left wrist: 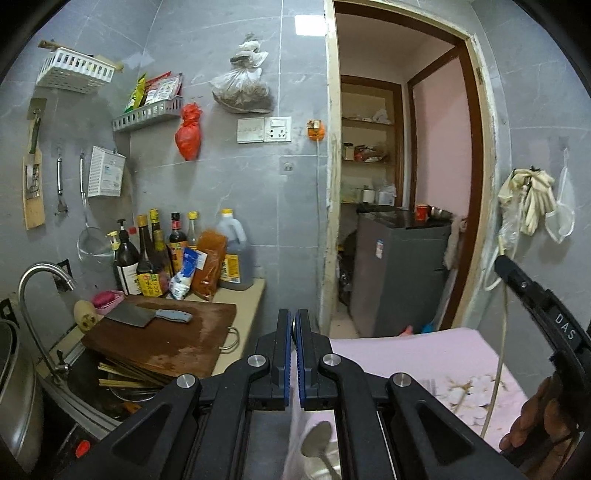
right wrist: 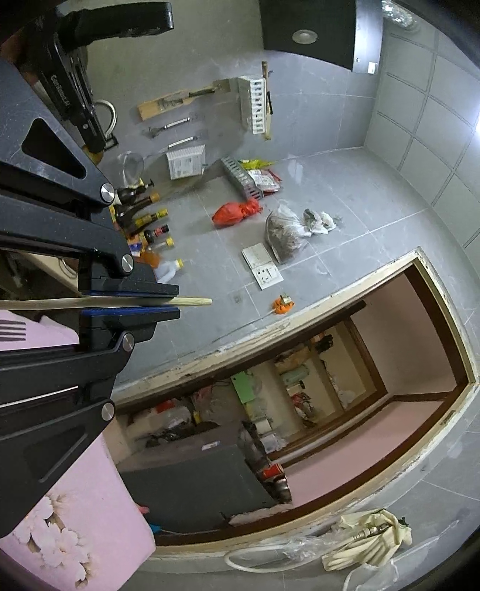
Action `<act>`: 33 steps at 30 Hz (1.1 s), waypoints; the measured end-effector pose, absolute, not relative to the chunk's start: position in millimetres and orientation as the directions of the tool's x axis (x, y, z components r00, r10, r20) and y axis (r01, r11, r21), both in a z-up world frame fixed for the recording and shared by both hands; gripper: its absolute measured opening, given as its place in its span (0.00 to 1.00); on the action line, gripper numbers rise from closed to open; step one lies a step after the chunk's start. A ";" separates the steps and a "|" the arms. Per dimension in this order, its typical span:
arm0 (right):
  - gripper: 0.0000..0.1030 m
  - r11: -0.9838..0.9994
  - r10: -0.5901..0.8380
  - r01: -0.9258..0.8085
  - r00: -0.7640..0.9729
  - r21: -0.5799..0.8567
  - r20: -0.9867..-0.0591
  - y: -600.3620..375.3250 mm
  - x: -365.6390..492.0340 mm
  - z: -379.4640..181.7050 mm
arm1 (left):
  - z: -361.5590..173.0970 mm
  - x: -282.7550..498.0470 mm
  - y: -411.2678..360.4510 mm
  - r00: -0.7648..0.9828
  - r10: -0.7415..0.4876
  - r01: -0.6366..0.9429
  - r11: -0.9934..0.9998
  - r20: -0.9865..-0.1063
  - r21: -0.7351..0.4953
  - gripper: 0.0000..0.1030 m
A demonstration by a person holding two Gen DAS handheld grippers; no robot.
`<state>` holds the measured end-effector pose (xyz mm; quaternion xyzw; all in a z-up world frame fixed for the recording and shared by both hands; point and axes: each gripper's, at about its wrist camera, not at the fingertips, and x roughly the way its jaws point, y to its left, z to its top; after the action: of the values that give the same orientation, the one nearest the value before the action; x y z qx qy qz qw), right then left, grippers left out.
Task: Organize utensils
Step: 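Lift and carry the knife with the left tool while the right tool carries a chopstick to the caddy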
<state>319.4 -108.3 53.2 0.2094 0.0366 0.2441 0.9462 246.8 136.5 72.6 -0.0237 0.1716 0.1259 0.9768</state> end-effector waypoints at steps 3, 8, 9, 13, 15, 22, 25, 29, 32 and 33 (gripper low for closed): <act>0.04 0.810 0.441 -0.412 0.897 0.418 0.028 -107.3 324.1 44.3 | 61.8 253.5 135.4 0.907 0.249 -0.256 0.966 -0.340 0.024 0.03; 0.04 0.834 0.386 -0.348 0.922 0.429 -0.002 -109.2 328.9 28.1 | 42.8 259.7 128.0 0.911 0.245 -0.244 0.969 -0.330 0.046 0.03; 0.04 0.839 0.377 -0.337 0.926 0.428 -0.010 -109.4 329.0 25.0 | 39.8 260.7 127.0 0.912 0.243 -0.241 0.969 -0.331 0.048 0.03; 0.04 0.860 0.343 -0.304 0.939 0.410 -0.025 -108.1 328.4 16.5 | 26.2 261.1 121.4 0.915 0.247 -0.239 0.969 -0.319 0.065 0.03; 0.04 0.865 0.333 -0.294 0.943 0.407 -0.028 -109.1 329.0 12.4 | 19.9 258.8 118.6 0.922 0.244 -0.234 0.970 -0.300 0.068 0.03; 0.04 0.870 0.320 -0.278 0.947 0.407 -0.037 -113.4 331.5 1.5 | 6.8 254.5 104.5 0.934 0.247 -0.222 0.967 -0.258 0.122 0.03; 0.04 0.874 0.317 -0.273 0.947 0.401 -0.047 -113.3 331.6 -1.8 | 2.6 255.7 99.5 0.933 0.243 -0.211 0.967 -0.264 0.142 0.03; 0.04 0.877 0.331 -0.280 0.941 0.390 -0.069 -112.4 332.0 -6.4 | -1.4 258.2 98.8 0.929 0.224 -0.193 0.972 -0.294 0.133 0.03; 0.04 0.877 0.341 -0.286 0.936 0.386 -0.081 -112.1 330.1 -9.8 | -3.1 260.1 100.9 0.924 0.209 -0.181 0.977 -0.321 0.116 0.03; 0.04 0.877 0.347 -0.289 0.934 0.384 -0.088 -112.0 329.3 -10.7 | -3.4 260.4 102.0 0.922 0.202 -0.176 0.979 -0.330 0.106 0.03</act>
<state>329.3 -112.0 -10.7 0.1856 0.0770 0.1646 0.9657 260.4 102.0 -3.4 0.0372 0.1720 0.0963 0.9797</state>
